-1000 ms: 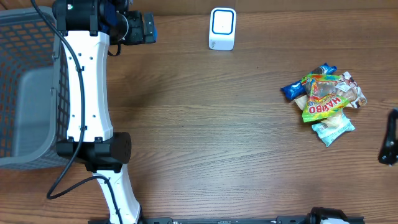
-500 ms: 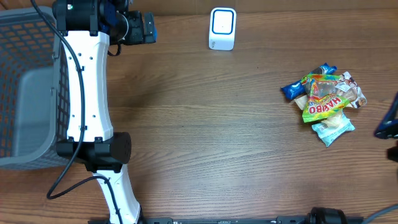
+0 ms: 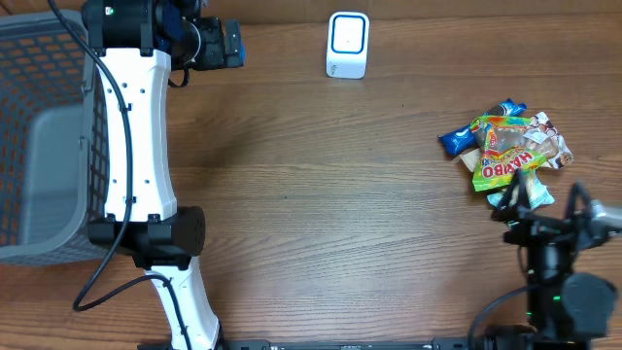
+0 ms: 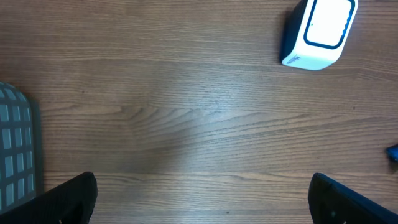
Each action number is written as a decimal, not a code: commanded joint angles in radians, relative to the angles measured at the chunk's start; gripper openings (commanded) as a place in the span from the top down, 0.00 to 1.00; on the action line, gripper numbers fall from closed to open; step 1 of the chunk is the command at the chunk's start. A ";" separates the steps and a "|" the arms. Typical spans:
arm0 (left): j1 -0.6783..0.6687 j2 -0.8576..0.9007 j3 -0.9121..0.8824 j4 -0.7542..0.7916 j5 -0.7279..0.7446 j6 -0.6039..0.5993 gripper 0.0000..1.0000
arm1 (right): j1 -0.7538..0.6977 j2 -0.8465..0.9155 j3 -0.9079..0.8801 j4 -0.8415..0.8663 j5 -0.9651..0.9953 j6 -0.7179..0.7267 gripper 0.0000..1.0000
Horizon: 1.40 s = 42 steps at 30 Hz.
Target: Scan the item barcode
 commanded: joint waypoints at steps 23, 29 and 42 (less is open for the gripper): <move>0.003 0.010 0.005 0.001 -0.003 -0.003 0.00 | 0.079 -0.190 -0.306 0.077 0.003 -0.002 0.00; 0.003 0.010 0.005 0.001 -0.003 -0.003 0.00 | 0.079 -0.190 -0.306 0.077 0.003 -0.002 0.00; 0.003 0.010 0.005 0.001 -0.003 -0.003 0.00 | 0.079 -0.190 -0.306 0.077 0.003 -0.002 0.00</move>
